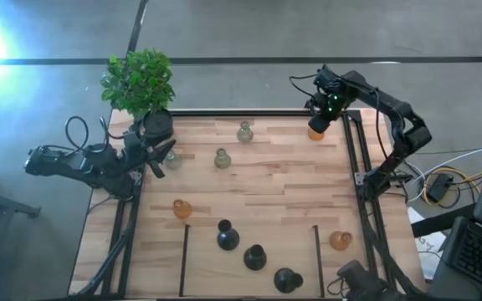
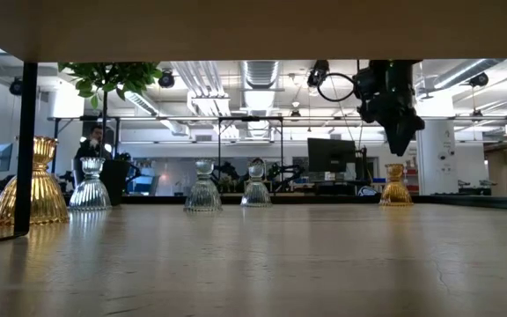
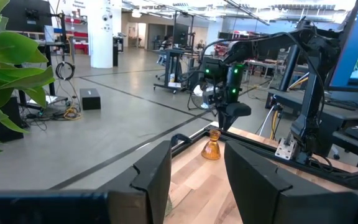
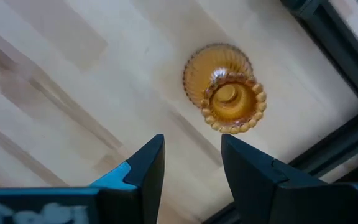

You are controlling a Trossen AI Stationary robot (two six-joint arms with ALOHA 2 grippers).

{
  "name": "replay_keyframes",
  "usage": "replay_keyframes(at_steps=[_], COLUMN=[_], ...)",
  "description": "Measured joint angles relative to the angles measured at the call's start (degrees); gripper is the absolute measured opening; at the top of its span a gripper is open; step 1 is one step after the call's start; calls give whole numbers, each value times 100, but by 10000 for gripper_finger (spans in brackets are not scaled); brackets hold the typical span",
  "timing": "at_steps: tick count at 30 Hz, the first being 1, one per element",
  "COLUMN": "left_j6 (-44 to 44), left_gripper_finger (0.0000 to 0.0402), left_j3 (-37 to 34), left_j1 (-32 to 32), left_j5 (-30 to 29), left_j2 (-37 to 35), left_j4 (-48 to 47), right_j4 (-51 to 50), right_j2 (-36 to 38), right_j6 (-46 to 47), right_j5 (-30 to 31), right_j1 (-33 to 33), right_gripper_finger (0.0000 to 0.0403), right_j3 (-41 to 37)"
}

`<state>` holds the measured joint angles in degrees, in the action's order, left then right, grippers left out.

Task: Pick & Place candle stick holders
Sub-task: Put the top orange glass candle holder on the shelf

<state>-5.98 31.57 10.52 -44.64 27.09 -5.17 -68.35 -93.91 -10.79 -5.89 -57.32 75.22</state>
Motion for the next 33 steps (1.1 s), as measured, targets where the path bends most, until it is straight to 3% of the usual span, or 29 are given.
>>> replay_keyframes(at_steps=[28, 33], left_j6=[0, 0], left_gripper_finger=[154, 154], left_j3=[0, -1], left_j1=[0, 0], left_j5=[0, -1], left_j2=[0, -1], left_j4=[-1, 0], right_j4=[708, 690], right_j2=[7, 7], right_j6=[-172, -295], right_j5=[133, -398], right_j1=[2, 7], right_gripper_finger=[142, 133], right_j3=[-497, -557])
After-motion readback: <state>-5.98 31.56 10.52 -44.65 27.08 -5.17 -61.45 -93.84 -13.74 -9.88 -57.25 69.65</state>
